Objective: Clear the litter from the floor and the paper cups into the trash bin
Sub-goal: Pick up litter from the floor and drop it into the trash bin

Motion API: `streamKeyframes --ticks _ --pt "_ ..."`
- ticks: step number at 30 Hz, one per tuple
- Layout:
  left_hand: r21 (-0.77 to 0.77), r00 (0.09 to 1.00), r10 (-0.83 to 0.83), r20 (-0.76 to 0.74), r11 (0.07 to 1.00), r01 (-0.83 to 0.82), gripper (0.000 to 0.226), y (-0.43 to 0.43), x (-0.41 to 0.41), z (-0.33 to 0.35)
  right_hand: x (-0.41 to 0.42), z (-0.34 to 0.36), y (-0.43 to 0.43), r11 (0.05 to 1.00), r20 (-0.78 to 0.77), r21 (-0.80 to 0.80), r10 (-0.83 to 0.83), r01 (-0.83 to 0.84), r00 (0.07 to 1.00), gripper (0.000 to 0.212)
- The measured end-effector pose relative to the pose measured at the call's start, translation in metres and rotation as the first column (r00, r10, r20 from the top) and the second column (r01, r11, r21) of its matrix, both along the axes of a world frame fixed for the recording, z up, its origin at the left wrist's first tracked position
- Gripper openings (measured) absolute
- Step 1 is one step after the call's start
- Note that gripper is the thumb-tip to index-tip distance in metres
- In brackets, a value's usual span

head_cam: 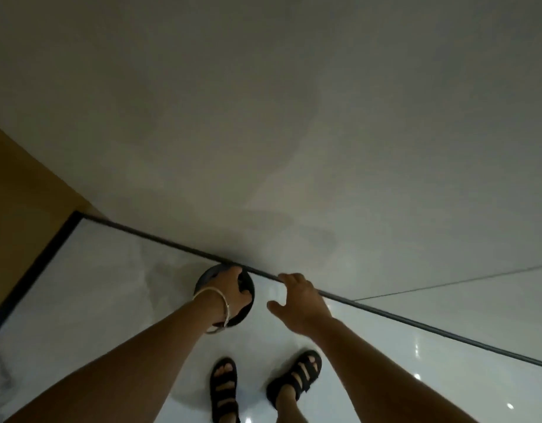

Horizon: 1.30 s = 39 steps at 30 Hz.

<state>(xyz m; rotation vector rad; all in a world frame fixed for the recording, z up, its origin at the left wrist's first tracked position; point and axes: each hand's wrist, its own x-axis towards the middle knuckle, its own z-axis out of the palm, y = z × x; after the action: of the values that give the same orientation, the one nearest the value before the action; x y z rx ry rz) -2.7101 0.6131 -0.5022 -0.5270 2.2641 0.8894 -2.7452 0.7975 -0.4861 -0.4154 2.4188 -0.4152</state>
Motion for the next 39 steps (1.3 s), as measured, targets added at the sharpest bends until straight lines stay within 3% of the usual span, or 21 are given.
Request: streamKeyframes --ticks 6,12,15,20,25,32,35,39 --pt "-0.029 0.945 -0.327 -0.026 0.945 0.326 0.071 0.102 -0.007 0.074 0.039 0.078 0.112 0.949 -0.095 -0.052 -0.314 0.310 0.945 0.070" --pt "-0.061 0.789 -0.609 -0.081 0.793 0.606 0.072 0.257 0.004 0.122 0.121 0.113 0.274 0.776 -0.126 -0.035 -0.629 0.630 0.767 0.070" --pt "-0.105 0.661 -0.744 -0.095 0.668 0.737 0.069 0.354 0.030 0.138 0.188 0.122 0.359 0.655 -0.121 -0.003 -0.751 0.756 0.650 0.069" --pt "-0.147 0.373 -0.915 -0.153 0.394 0.907 0.064 0.523 0.108 0.163 0.315 0.143 0.485 0.410 -0.140 0.033 -0.901 0.911 0.411 0.067" --pt "-0.167 0.112 -0.978 -0.173 0.141 0.976 0.070 0.649 0.192 0.184 0.419 0.160 0.565 0.161 -0.161 0.053 -0.973 0.986 0.167 0.067" --pt "-0.285 -0.192 -0.969 -0.156 -0.142 0.948 0.069 0.781 0.263 0.188 0.512 0.166 0.642 -0.059 -0.177 0.076 -0.983 0.995 -0.044 0.069" --pt "-0.301 -0.262 -0.951 -0.161 -0.206 0.931 0.068 0.838 0.280 0.184 0.534 0.163 0.681 -0.117 -0.171 0.094 -0.980 0.989 -0.100 0.071" --pt "-0.284 -0.291 -0.941 -0.170 -0.236 0.929 0.068 0.911 0.285 0.175 0.541 0.158 0.746 -0.171 -0.164 0.112 -0.975 0.979 -0.151 0.071"
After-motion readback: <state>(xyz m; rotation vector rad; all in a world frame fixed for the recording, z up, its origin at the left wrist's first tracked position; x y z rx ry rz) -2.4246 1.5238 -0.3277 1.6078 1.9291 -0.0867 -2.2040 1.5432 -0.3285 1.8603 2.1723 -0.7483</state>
